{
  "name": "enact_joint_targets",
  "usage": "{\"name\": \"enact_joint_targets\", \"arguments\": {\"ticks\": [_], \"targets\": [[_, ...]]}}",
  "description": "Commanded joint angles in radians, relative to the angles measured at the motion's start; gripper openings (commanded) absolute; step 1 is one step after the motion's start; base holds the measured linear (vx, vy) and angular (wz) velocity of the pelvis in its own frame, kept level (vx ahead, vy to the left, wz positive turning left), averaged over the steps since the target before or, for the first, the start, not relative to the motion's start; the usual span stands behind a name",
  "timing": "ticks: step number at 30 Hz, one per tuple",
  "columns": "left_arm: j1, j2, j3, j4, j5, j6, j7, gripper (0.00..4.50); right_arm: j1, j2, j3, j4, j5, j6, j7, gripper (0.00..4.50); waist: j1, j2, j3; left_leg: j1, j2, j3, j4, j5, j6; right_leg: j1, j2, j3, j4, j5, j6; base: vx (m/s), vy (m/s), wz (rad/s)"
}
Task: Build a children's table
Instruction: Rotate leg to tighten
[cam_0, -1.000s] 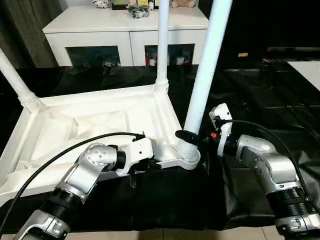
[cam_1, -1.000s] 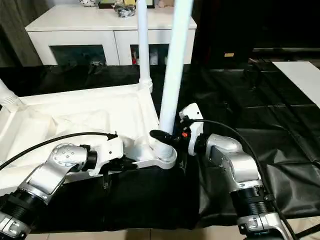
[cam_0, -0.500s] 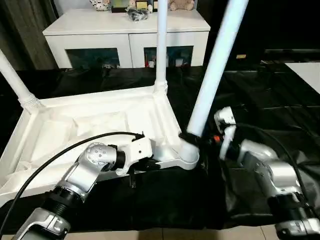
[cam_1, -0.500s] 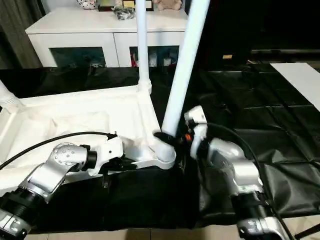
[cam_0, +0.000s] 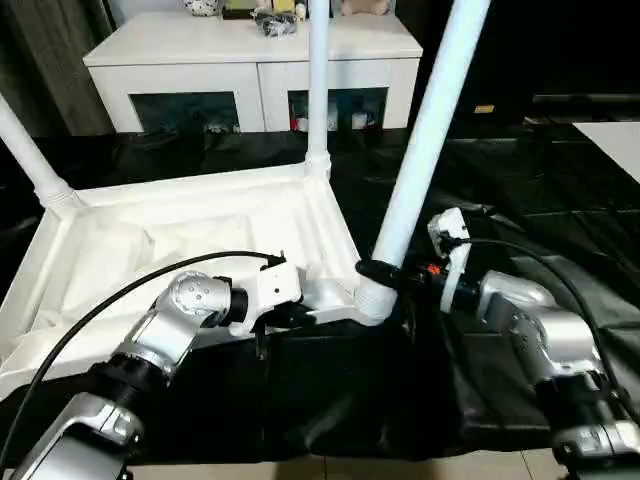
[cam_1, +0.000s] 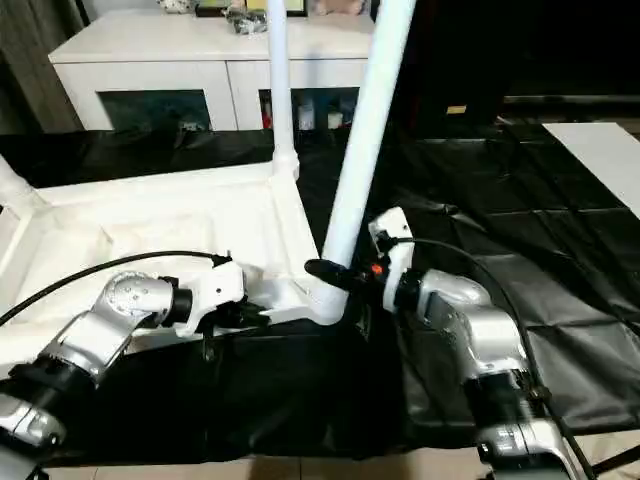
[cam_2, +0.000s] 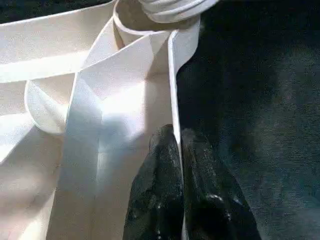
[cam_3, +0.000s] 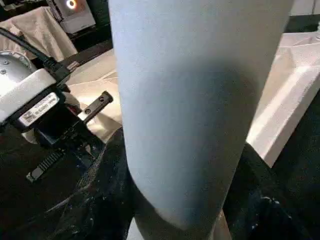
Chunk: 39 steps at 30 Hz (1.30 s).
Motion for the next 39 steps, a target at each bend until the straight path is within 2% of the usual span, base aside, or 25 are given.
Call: {"name": "enact_joint_targets", "arguments": {"ticks": [1, 3, 4, 8, 9, 13, 16, 17, 18, 19, 20, 21, 23, 24, 25, 26, 27, 28, 29, 31, 32, 34, 35, 38, 39], "targets": [[-0.004, 0.028, -0.006, 0.044, 0.054, 0.004, 0.022, 0.00, -0.004, 0.003, 0.016, 0.053, -0.035, -0.003, -0.003, 1.86, 0.000, 0.004, -0.044, 0.015, 0.086, -0.036, -0.091, -0.307, -0.021, 0.019, -0.072, 0.044, -0.081, -0.093, -0.262, 0.000, 0.000, 0.00], [0.001, 0.033, -0.008, 0.036, 0.049, 0.004, 0.006, 0.00, -0.028, 0.015, 0.011, 0.088, -0.040, -0.019, -0.011, 1.86, 0.000, 0.005, -0.043, 0.016, 0.088, -0.035, -0.092, -0.316, -0.024, 0.020, -0.074, 0.045, -0.081, -0.102, -0.266, 0.000, 0.000, 0.00], [0.006, 0.035, -0.008, 0.033, 0.047, 0.002, 0.004, 0.00, -0.044, 0.022, 0.007, 0.111, -0.044, -0.032, -0.016, 1.86, -0.002, 0.002, -0.043, 0.016, 0.088, -0.035, -0.093, -0.318, -0.025, 0.020, -0.073, 0.045, -0.081, -0.102, -0.269, 0.000, 0.000, 0.00], [0.008, 0.035, -0.008, 0.038, 0.045, -0.004, 0.004, 0.00, -0.054, 0.024, 0.007, 0.132, -0.048, -0.045, -0.016, 1.86, 0.000, 0.004, -0.041, 0.017, 0.089, -0.034, -0.093, -0.323, -0.024, 0.020, -0.075, 0.047, -0.083, -0.118, -0.265, 0.000, 0.000, 0.00], [0.008, 0.035, -0.007, 0.044, 0.044, -0.008, 0.006, 0.00, -0.061, 0.025, 0.006, 0.150, -0.051, -0.057, -0.017, 1.86, 0.000, 0.000, -0.042, 0.016, 0.089, -0.033, -0.093, -0.317, -0.021, 0.020, -0.075, 0.047, -0.082, -0.119, -0.265, 0.000, 0.000, 0.00], [0.007, 0.034, -0.003, 0.056, 0.042, -0.015, 0.014, 0.00, -0.064, 0.028, -0.002, 0.188, -0.055, -0.085, -0.017, 1.86, 0.001, 0.005, -0.042, 0.017, 0.089, -0.032, -0.093, -0.316, -0.019, 0.019, -0.074, 0.047, -0.083, -0.116, -0.268, 0.000, 0.000, 0.00], [0.010, 0.033, 0.003, 0.055, 0.038, -0.012, 0.019, 0.00, -0.052, 0.030, -0.006, 0.195, -0.055, -0.095, -0.015, 1.86, 0.002, 0.004, -0.041, 0.016, 0.090, -0.033, -0.094, -0.311, -0.014, 0.020, -0.074, 0.046, -0.082, -0.108, -0.268, 0.000, 0.000, 0.00], [0.012, 0.033, 0.007, 0.053, 0.035, -0.010, 0.021, 0.00, -0.043, 0.032, -0.009, 0.196, -0.055, -0.102, -0.018, 1.86, 0.003, 0.014, -0.041, 0.016, 0.089, -0.034, -0.094, -0.317, -0.017, 0.020, -0.075, 0.046, -0.082, -0.112, -0.268, 0.000, 0.000, 0.00], [0.014, 0.034, 0.009, 0.051, 0.033, -0.008, 0.023, 0.00, -0.033, 0.037, -0.015, 0.202, -0.056, -0.114, -0.022, 1.86, 0.001, 0.008, -0.041, 0.016, 0.090, -0.033, -0.094, -0.327, -0.020, 0.020, -0.074, 0.046, -0.084, -0.115, -0.268, 0.000, 0.000, 0.00], [0.016, 0.035, 0.011, 0.050, 0.032, -0.007, 0.023, 0.00, -0.027, 0.041, -0.018, 0.204, -0.056, -0.119, -0.026, 1.86, 0.004, 0.021, -0.041, 0.017, 0.090, -0.035, -0.095, -0.334, -0.024, 0.019, -0.076, 0.046, -0.082, -0.117, -0.267, 0.000, 0.000, 0.00], [0.017, 0.035, 0.013, 0.049, 0.030, -0.006, 0.024, 0.00, -0.020, 0.046, -0.023, 0.210, -0.054, -0.130, -0.031, 1.86, 0.000, 0.013, -0.041, 0.016, 0.091, -0.035, -0.097, -0.348, -0.029, 0.019, -0.074, 0.046, -0.084, -0.119, -0.267, 0.000, 0.000, 0.00], [0.018, 0.036, 0.017, 0.048, 0.028, -0.005, 0.028, 0.00, -0.013, 0.052, -0.028, 0.215, -0.054, -0.143, -0.039, 1.86, 0.003, 0.023, -0.041, 0.017, 0.089, -0.036, -0.096, -0.352, -0.031, 0.021, -0.075, 0.045, -0.082, -0.117, -0.270, 0.000, 0.000, 0.00], [0.018, 0.034, 0.021, 0.048, 0.025, -0.003, 0.032, 0.00, -0.001, 0.063, -0.039, 0.219, -0.047, -0.161, -0.051, 1.86, 0.000, 0.017, -0.039, 0.015, 0.089, -0.036, -0.097, -0.361, -0.029, 0.021, -0.076, 0.046, -0.086, -0.137, -0.270, 0.000, 0.000, 0.00], [0.017, 0.035, 0.027, 0.049, 0.021, -0.003, 0.036, 0.00, 0.007, 0.075, -0.048, 0.226, -0.044, -0.181, -0.064, 1.86, 0.005, 0.045, -0.039, 0.018, 0.089, -0.039, -0.097, -0.370, -0.035, 0.019, -0.080, 0.047, -0.084, -0.147, -0.269, 0.000, 0.000, 0.00], [0.017, 0.035, 0.027, 0.049, 0.021, -0.003, 0.036, 0.00, 0.007, 0.075, -0.048, 0.226, -0.044, -0.181, -0.064, 1.86, 0.000, 0.031, -0.037, 0.017, 0.090, -0.035, -0.099, -0.379, -0.035, 0.018, -0.076, 0.046, -0.091, -0.148, -0.265, 0.000, 0.000, 0.00], [0.016, 0.036, 0.031, 0.051, 0.019, -0.003, 0.040, 0.00, 0.020, 0.090, -0.058, 0.231, -0.044, -0.212, -0.081, 1.86, 0.002, 0.042, -0.038, 0.017, 0.088, -0.040, -0.100, -0.390, -0.039, 0.022, -0.076, 0.044, -0.086, -0.151, -0.266, 0.000, 0.000, 0.00], [0.015, 0.038, 0.034, 0.053, 0.019, -0.003, 0.043, 0.00, 0.037, 0.107, -0.066, 0.232, -0.045, -0.249, -0.100, 1.86, 0.000, 0.044, -0.038, 0.016, 0.088, -0.039, -0.100, -0.393, -0.038, 0.019, -0.079, 0.045, -0.088, -0.153, -0.262, 0.000, 0.000, 0.00], [0.015, 0.038, 0.034, 0.053, 0.019, -0.003, 0.043, 0.00, 0.037, 0.107, -0.066, 0.232, -0.045, -0.249, -0.100, 1.86, -0.002, 0.040, -0.038, 0.017, 0.088, -0.038, -0.101, -0.395, -0.035, 0.018, -0.077, 0.045, -0.092, -0.158, -0.260, 0.000, 0.000, 0.00], [0.015, 0.039, 0.035, 0.053, 0.019, -0.003, 0.043, 0.00, 0.038, 0.108, -0.066, 0.232, -0.045, -0.251, -0.101, 1.86, -0.004, 0.038, -0.038, 0.012, 0.087, -0.041, -0.102, -0.383, -0.029, 0.025, -0.077, 0.043, -0.089, -0.162, -0.257, 0.000, 0.000, 0.00], [0.012, 0.044, 0.038, 0.057, 0.019, -0.004, 0.047, 0.00, 0.071, 0.133, -0.069, 0.219, -0.051, -0.304, -0.123, 1.86, -0.007, 0.044, -0.037, 0.013, 0.087, -0.039, -0.102, -0.380, -0.020, 0.021, -0.078, 0.044, -0.093, -0.183, -0.253, 0.000, 0.000, 0.00], [0.012, 0.044, 0.038, 0.057, 0.019, -0.004, 0.047, 0.00, 0.071, 0.133, -0.069, 0.219, -0.051, -0.304, -0.123, 1.86, -0.007, 0.054, -0.036, 0.016, 0.088, -0.039, -0.103, -0.393, -0.025, 0.017, -0.078, 0.044, -0.098, -0.199, -0.248, 0.000, 0.000, 0.00], [0.010, 0.046, 0.040, 0.057, 0.019, -0.004, 0.049, 0.00, 0.099, 0.147, -0.068, 0.198, -0.059, -0.341, -0.134, 1.86, -0.007, 0.052, -0.037, 0.015, 0.088, -0.041, -0.106, -0.397, -0.025, 0.020, -0.076, 0.043, -0.097, -0.200, -0.242, 0.000, 0.000, 0.00], [0.008, 0.049, 0.043, 0.056, 0.019, -0.002, 0.051, 0.00, 0.131, 0.159, -0.071, 0.173, -0.065, -0.378, -0.144, 1.86, -0.005, 0.058, -0.037, 0.015, 0.088, -0.041, -0.106, -0.394, -0.023, 0.019, -0.078, 0.044, -0.097, -0.195, -0.237, 0.000, 0.000, 0.00], [0.008, 0.050, 0.045, 0.055, 0.019, 0.000, 0.053, 0.00, 0.157, 0.163, -0.071, 0.151, -0.074, -0.407, -0.152, 1.86, -0.006, 0.059, -0.037, 0.014, 0.088, -0.042, -0.108, -0.389, -0.018, 0.020, -0.076, 0.043, -0.096, -0.183, -0.240, 0.000, 0.000, 0.00], [0.008, 0.052, 0.045, 0.054, 0.019, 0.000, 0.055, 0.00, 0.184, 0.158, -0.054, 0.117, -0.093, -0.431, -0.148, 1.86, -0.003, 0.059, -0.037, 0.015, 0.088, -0.039, -0.107, -0.388, -0.014, 0.018, -0.077, 0.044, -0.099, -0.189, -0.236, 0.000, 0.000, 0.00]]}}
